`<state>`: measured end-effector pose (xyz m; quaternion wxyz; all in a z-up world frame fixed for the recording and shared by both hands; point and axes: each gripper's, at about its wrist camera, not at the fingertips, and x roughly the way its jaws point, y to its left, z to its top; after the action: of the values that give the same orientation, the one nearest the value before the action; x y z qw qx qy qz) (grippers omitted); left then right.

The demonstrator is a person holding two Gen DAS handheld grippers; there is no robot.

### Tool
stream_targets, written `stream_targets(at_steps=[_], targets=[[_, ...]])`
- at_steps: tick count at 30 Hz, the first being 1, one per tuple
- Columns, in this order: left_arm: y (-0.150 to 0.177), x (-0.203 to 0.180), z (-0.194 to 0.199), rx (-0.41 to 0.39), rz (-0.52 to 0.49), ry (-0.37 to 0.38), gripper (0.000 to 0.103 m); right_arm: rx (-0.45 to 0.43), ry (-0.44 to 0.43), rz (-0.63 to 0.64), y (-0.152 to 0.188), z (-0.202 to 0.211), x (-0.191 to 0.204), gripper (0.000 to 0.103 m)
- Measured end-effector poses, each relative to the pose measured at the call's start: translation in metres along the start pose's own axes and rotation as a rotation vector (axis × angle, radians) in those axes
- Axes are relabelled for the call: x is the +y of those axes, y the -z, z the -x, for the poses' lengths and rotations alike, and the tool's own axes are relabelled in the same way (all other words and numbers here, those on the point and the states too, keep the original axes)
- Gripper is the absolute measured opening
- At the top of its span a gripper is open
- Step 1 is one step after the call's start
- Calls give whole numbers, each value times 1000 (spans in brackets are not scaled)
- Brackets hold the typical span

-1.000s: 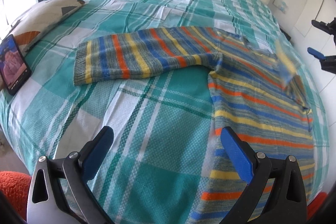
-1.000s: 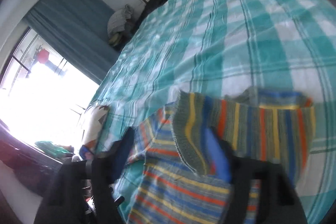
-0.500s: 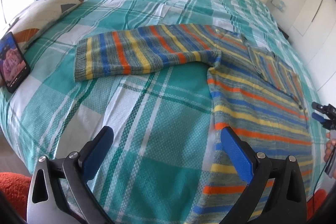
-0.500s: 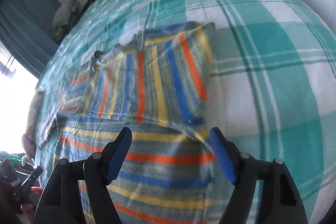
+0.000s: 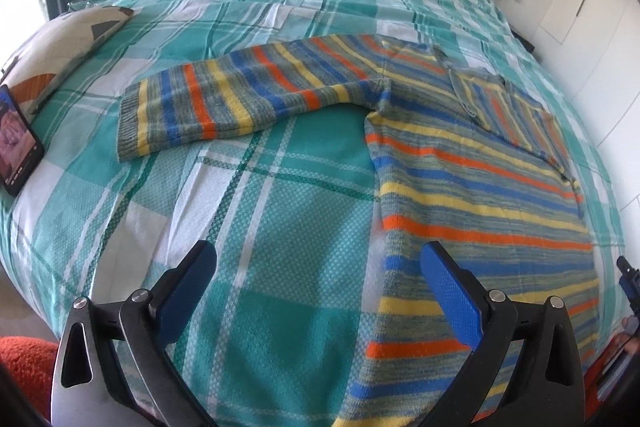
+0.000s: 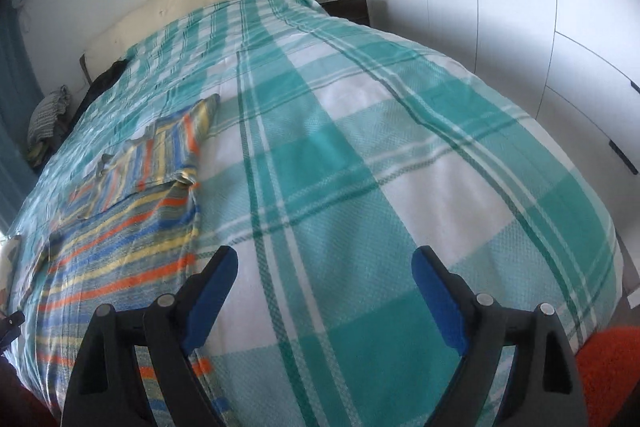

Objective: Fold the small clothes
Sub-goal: 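Move the left gripper toward the other sleeve cuff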

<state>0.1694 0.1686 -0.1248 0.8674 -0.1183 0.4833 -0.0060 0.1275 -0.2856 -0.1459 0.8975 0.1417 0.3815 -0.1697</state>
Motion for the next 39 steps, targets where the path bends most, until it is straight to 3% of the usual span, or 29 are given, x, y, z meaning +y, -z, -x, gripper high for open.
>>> stream_targets(at_steps=[9, 13, 18, 39], targets=[[5, 1, -1, 4, 3, -23, 102, -67, 10, 44, 1, 5, 2, 88], [7, 0, -4, 11, 4, -43, 102, -35, 18, 50, 9, -2, -2, 88], [9, -3, -5, 12, 2, -58, 102, 48, -4, -42, 21, -18, -19, 88], [13, 1, -1, 21, 35, -42, 102, 56, 4, -17, 28, -19, -14, 93]])
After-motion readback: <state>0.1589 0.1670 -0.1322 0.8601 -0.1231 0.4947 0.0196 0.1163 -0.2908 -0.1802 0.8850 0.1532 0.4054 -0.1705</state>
